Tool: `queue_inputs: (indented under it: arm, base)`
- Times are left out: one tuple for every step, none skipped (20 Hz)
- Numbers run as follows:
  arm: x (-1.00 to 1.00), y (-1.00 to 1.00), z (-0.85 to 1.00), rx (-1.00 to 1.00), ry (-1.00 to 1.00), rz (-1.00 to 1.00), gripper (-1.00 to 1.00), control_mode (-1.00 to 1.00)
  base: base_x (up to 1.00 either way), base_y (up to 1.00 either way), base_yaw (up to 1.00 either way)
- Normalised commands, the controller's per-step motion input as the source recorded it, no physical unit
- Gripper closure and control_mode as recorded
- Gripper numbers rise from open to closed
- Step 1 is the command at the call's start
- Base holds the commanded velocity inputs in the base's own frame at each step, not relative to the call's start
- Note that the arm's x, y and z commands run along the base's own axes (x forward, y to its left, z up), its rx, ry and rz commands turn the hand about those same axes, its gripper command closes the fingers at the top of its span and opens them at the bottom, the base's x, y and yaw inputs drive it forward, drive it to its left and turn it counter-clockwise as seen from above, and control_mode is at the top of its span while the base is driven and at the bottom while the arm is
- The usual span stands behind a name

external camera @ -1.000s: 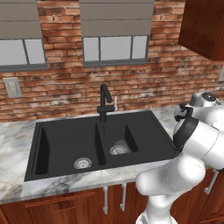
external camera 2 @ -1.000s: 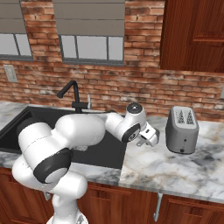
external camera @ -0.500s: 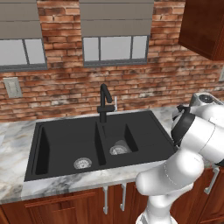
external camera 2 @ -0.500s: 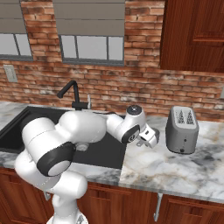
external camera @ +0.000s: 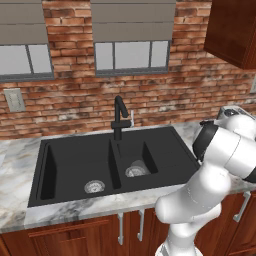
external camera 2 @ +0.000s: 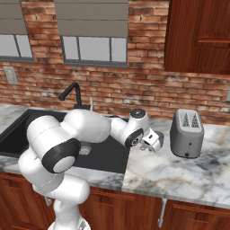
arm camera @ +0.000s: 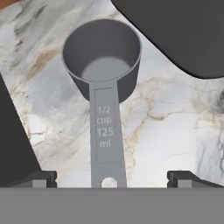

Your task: Move any existing items from the left basin to the right basin for drying. Then move the measuring cup from the counter to the left basin of the sink for washing.

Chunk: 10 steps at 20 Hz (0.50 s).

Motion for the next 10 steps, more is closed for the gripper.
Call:
queue_inputs:
  arm:
    - [0.06, 0.0, -0.12, 0.0, 0.02, 0.0, -1.0, -1.0]
    - [0.06, 0.0, -0.13, 0.0, 0.03, 0.0, -1.0, -1.0]
    - [0.06, 0.0, -0.13, 0.0, 0.03, 0.0, -1.0, -1.0]
    - [0.09, 0.0, -0.12, 0.0, 0.04, 0.0, -1.0, -1.0]
    - [0.08, 0.0, -0.13, 0.0, 0.04, 0.0, -1.0, -1.0]
    - [0.05, 0.0, -0.13, 0.0, 0.03, 0.0, -1.0, -1.0]
    - [0.05, 0.0, -0.13, 0.0, 0.03, 0.0, -1.0, -1.0]
    - [0.03, 0.0, -0.14, 0.0, 0.03, 0.0, -1.0, -1.0]
    - [0.04, 0.0, -0.14, 0.0, 0.03, 0.0, -1.0, -1.0]
    - [0.03, 0.0, -0.12, 0.0, 0.03, 0.0, -1.0, -1.0]
  base:
    - [0.0, 0.0, 0.0]
    - [0.0, 0.0, 0.0]
    - [0.0, 0.0, 0.0]
    - [0.0, 0.0, 0.0]
    - [0.0, 0.0, 0.0]
    - [0.0, 0.0, 0.0]
    - [0.0, 0.0, 0.0]
    - [0.0, 0.0, 0.0]
    - [0.0, 0.0, 0.0]
    - [0.0, 0.0, 0.0]
